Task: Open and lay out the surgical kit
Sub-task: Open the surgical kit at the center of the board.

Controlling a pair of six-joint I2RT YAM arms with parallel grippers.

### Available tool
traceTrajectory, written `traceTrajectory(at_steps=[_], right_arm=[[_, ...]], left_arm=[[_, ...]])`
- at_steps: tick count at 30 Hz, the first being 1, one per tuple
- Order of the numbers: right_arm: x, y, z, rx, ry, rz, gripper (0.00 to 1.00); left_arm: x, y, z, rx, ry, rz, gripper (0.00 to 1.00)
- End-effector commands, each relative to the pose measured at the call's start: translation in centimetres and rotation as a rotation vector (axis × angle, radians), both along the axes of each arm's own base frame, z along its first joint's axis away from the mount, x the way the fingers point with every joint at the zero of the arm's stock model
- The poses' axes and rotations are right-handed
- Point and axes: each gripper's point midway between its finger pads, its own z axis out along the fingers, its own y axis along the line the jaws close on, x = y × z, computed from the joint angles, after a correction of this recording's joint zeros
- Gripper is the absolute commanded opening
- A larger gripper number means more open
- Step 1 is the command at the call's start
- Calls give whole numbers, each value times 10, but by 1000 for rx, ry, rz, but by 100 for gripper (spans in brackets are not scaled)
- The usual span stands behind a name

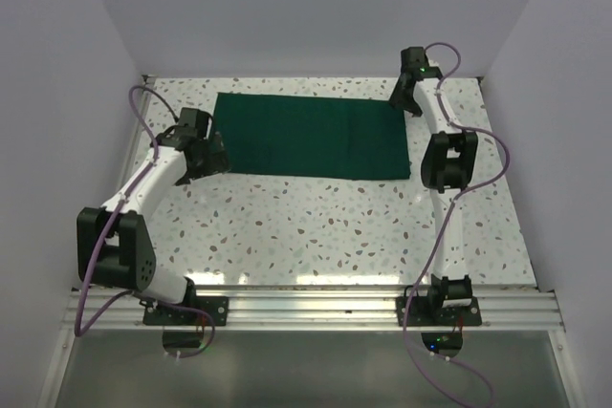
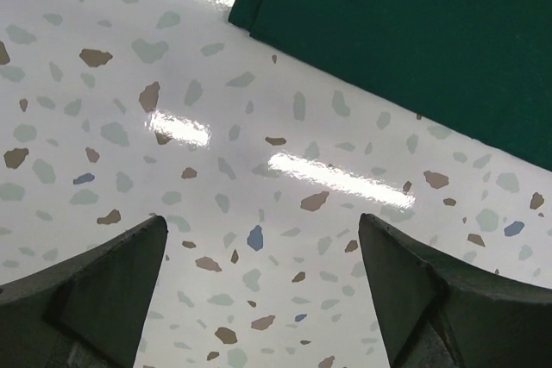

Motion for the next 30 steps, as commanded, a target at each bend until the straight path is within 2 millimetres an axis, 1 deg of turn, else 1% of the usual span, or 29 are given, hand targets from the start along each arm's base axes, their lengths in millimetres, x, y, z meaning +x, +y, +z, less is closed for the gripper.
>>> traceTrajectory(at_steps=[1, 5, 9, 11, 12, 14, 18, 21, 25, 26, 28, 30], right_arm=[[17, 1, 13, 20, -74, -6, 58], [16, 0, 1, 13, -53, -1, 50], [12, 0, -13, 8, -20, 2, 44], [10, -2, -19, 7, -8, -1, 37], [11, -1, -19, 6, -10, -1, 31], [8, -2, -23, 3, 4, 0, 24], [7, -4, -26, -3, 13, -2, 14], [3, -4, -28, -6, 24, -4, 0], [1, -5, -19, -6, 17, -10, 0], [2, -5, -10, -5, 0, -12, 0], [1, -4, -3, -5, -8, -10, 0], [1, -5, 13, -2, -32, -16, 0]], left_arm=[[-13, -2, 4, -26, 2, 29, 96], [-19, 0, 3, -16, 9, 40, 96], [-22, 2, 2, -8, 15, 42, 96], [-24, 3, 1, -2, 20, 43, 96], [-24, 4, 1, 1, 20, 41, 96], [-24, 5, 2, 9, 18, 38, 96], [-23, 6, 3, 20, 18, 29, 96], [-20, 6, 5, 24, 14, 20, 96], [-17, 7, 8, 30, 7, 6, 96], [-16, 7, 8, 31, 5, 5, 96], [-14, 6, 10, 29, -3, 0, 96], [-12, 5, 11, 24, -12, -4, 96]])
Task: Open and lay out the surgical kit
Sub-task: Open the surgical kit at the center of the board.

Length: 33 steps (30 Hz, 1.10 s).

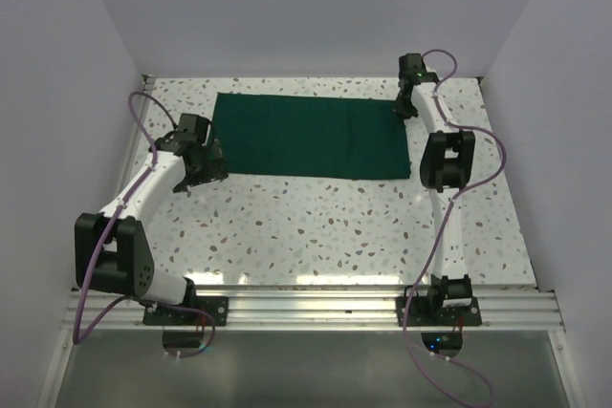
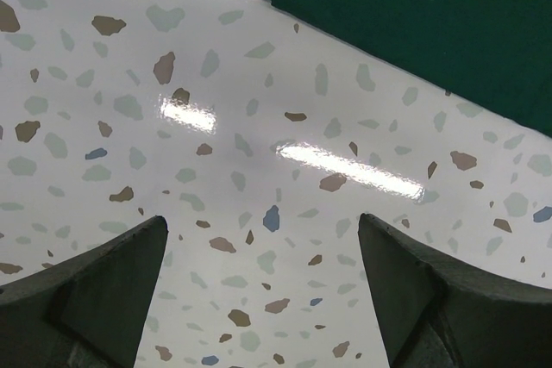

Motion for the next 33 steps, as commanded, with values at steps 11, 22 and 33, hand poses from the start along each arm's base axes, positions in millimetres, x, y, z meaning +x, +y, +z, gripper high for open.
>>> traceTrajectory(at_steps=[11, 22, 33], right_arm=[[-15, -3, 93, -3, -108, -18, 0], [-41, 20, 83, 25, -13, 11, 0], [-89, 137, 88, 75, 20, 292, 0]], left_arm=[[15, -8, 20, -22, -99, -59, 96], [21, -13, 28, -41, -141, -100, 96], [28, -17, 31, -58, -173, -109, 96]])
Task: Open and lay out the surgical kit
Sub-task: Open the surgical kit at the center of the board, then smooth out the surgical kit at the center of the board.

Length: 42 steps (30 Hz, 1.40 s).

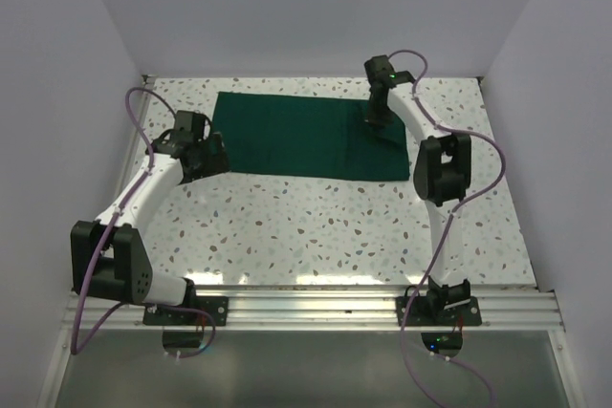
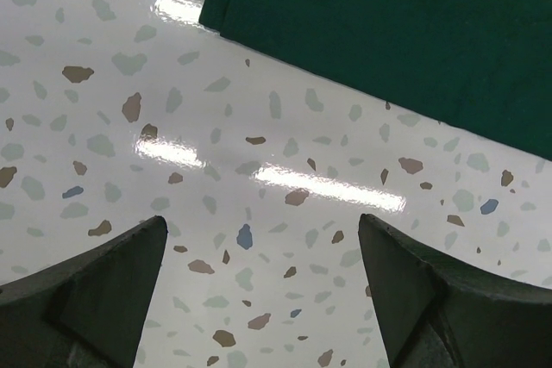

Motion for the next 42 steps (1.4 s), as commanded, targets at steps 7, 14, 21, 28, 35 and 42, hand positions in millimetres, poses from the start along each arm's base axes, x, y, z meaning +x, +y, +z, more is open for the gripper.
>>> traceTrajectory(at_steps=[7, 14, 21, 28, 35, 42], right_arm=[[-51, 91, 30, 141, -7, 202, 0], [-143, 120, 63, 194, 29, 385, 0], [-312, 44, 55, 175, 163, 350, 0], [-414, -12, 48, 189, 181, 322, 0], [-442, -22, 39, 203, 260, 234, 98], [-384, -10, 84, 167, 105, 193, 99]], left_arm=[[17, -3, 20, -2, -92, -21, 97], [41, 3, 59, 20, -197, 30, 100], [68, 3, 103, -5, -275, 95, 100], [66, -1, 142, -78, -331, 167, 100], [31, -1, 127, -111, -285, 201, 100], [26, -4, 101, -111, -248, 178, 100]])
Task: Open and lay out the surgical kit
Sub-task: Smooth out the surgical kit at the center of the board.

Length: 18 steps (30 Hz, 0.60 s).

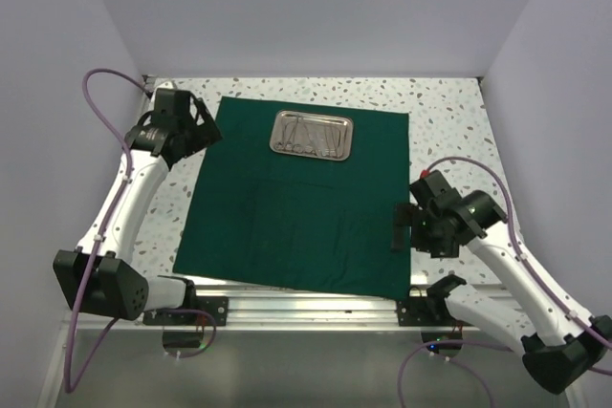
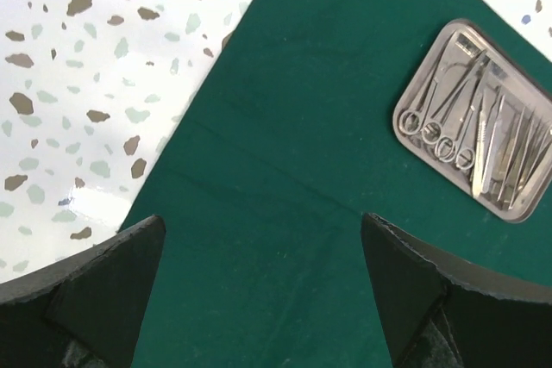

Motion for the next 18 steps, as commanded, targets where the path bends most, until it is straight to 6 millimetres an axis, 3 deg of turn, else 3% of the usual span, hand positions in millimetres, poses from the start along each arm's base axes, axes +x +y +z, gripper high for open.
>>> traceTrajectory(at_steps=[1, 3, 5, 6, 7, 9, 11, 12, 13, 14, 15, 16, 18], right_arm=[[45, 13, 35, 10, -134, -44, 98], [73, 27, 50, 33, -193, -39, 98], [99, 30, 42, -27, -158, -49, 98], [119, 36, 52, -9, -189, -54, 98], [132, 43, 38, -12, -126, -33, 98], [170, 35, 43, 31, -146, -99, 98], [200, 18, 26, 28, -85, -163, 95], [220, 14, 32, 30, -108, -182, 94], [230, 7, 30, 15, -104, -193, 93], [244, -5, 14, -11, -62, -229, 91], [262, -16, 22, -42, -98, -254, 91], [270, -22, 19, -57, -95, -269, 90], [292, -39, 8, -96, -83, -315, 90]], left_arm=[[7, -6, -12, -11, 12, -25, 100], [18, -9, -12, -7, -3, -44, 100], [35, -13, -16, 4, -7, -85, 100], [44, -14, -27, 13, 19, -96, 100], [53, -17, -23, 22, 5, -133, 100], [70, -16, -28, 32, 8, -147, 100], [93, -15, -37, 30, 20, -162, 100], [102, -9, -40, 26, 22, -154, 100], [117, -7, -45, 24, 23, -156, 100], [127, -5, -46, 23, 9, -157, 100], [137, 2, -62, 23, 32, -157, 100], [149, 5, -56, 20, 8, -156, 100], [170, 14, -69, 13, 15, -156, 99]])
